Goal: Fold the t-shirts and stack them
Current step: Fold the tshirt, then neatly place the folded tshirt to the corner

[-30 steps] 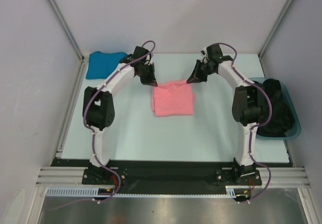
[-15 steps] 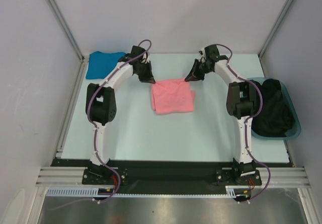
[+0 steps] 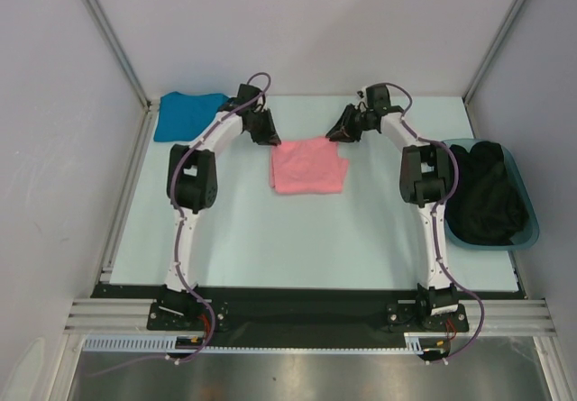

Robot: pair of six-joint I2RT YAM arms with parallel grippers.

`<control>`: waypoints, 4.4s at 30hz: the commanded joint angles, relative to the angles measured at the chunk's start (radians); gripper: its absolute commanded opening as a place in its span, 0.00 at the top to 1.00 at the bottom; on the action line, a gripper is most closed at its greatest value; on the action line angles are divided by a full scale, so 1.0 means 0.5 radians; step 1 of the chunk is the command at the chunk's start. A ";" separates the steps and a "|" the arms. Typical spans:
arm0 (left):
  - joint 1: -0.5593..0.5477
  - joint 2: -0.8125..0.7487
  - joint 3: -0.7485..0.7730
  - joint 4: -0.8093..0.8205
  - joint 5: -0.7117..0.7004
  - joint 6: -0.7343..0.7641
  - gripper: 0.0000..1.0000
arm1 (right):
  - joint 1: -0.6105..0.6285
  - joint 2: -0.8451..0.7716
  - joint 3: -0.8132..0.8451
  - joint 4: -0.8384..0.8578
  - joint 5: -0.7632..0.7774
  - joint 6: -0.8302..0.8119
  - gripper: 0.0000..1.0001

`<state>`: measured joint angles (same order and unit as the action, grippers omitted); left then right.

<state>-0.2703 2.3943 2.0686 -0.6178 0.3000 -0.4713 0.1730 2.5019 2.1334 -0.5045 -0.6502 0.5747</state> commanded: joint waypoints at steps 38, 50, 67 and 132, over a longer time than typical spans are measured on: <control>-0.070 -0.708 -1.624 0.788 0.575 -0.324 0.81 | -0.024 -0.666 -1.420 0.325 -0.332 -0.146 1.00; -0.070 -1.085 -1.763 0.432 0.379 0.068 0.77 | 0.004 -0.978 -1.589 -0.018 -0.096 -0.391 1.00; 0.203 -2.005 -2.066 0.147 0.035 -0.020 0.57 | 0.881 -1.006 -0.865 -0.494 0.951 -0.922 0.36; 0.559 -1.718 -2.652 1.382 0.655 -1.186 0.12 | 1.378 -1.123 -1.457 0.497 1.390 -2.407 0.94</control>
<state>0.0551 1.4616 0.6662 -0.1146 0.5694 -0.9726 0.8722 1.9915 1.3754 -0.2295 0.1131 -0.6796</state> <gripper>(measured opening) 0.877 0.087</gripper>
